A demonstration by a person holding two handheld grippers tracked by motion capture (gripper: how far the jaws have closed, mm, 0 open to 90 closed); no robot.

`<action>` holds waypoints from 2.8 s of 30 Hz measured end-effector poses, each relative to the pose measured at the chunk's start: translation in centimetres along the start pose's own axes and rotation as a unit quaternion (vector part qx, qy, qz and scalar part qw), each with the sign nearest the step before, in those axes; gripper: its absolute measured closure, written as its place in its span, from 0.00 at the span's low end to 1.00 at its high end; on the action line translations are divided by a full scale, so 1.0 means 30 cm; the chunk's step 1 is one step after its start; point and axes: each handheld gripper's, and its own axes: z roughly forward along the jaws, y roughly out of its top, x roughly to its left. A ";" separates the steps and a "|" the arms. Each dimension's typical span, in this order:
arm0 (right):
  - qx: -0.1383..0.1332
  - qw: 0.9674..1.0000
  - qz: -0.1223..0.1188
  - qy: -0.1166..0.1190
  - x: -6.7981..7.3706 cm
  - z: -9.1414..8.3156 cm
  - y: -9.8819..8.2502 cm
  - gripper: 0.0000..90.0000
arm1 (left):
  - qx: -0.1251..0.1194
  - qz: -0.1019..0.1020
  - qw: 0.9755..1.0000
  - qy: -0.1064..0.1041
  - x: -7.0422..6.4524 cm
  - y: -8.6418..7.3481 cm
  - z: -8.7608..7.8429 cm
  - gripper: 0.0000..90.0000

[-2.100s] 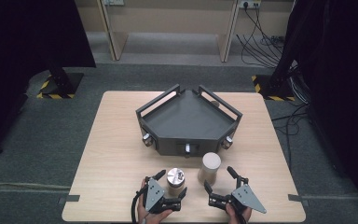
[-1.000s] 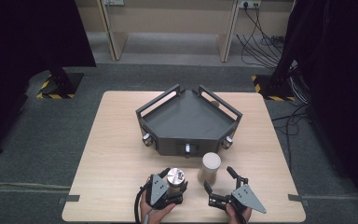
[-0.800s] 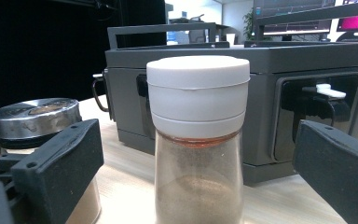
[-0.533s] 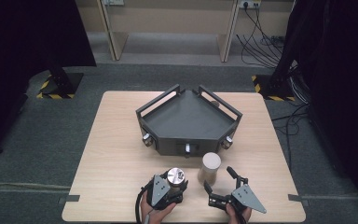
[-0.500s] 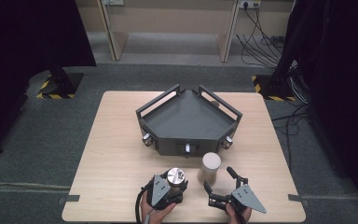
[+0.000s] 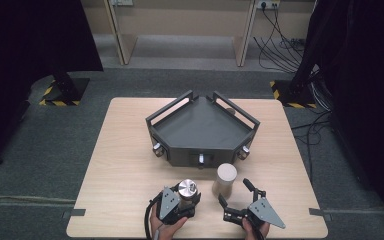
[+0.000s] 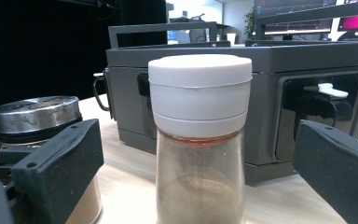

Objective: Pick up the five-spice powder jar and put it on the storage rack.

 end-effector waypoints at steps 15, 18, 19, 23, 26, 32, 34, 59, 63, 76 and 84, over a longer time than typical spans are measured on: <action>0.000 1.000 -0.001 0.000 0.000 0.000 0.000 0.02 | -0.007 0.002 1.000 0.000 -0.002 0.037 -0.019 0.34; 0.000 1.000 -0.001 0.000 0.000 0.000 0.000 0.02 | -0.009 0.000 1.000 0.000 0.004 0.041 -0.023 0.34; 0.000 1.000 -0.001 0.000 0.000 0.000 0.000 0.02 | -0.010 -0.001 1.000 0.000 0.006 0.043 -0.023 0.34; 0.000 1.000 0.000 0.000 0.000 0.000 0.001 0.02 | -0.014 0.000 1.000 0.000 0.011 0.050 -0.027 0.34; 0.000 1.000 0.000 0.000 0.000 0.000 0.000 0.02 | -0.017 0.000 1.000 -0.001 0.015 0.059 -0.032 0.34; 0.000 1.000 0.000 0.000 -0.001 0.000 0.001 0.02 | -0.022 0.003 1.000 -0.006 0.030 0.087 -0.041 0.34; -0.001 1.000 0.000 0.000 -0.001 -0.001 0.000 0.02 | -0.022 0.002 1.000 -0.011 0.040 0.098 -0.042 0.34; 0.000 1.000 0.002 0.001 -0.004 -0.001 0.001 0.02 | -0.021 0.008 0.998 -0.051 0.132 0.300 0.002 0.34; 0.001 1.000 0.001 0.001 -0.005 -0.001 0.001 0.02 | -0.018 0.014 0.998 -0.054 0.146 0.338 0.016 0.34; 0.003 1.000 0.000 0.004 -0.006 0.002 0.002 0.02 | -0.010 0.012 0.998 -0.063 0.180 0.451 0.052 0.34; 0.004 1.000 -0.001 0.007 -0.005 0.003 0.003 0.02 | -0.011 0.010 0.998 -0.055 0.203 0.518 0.066 0.34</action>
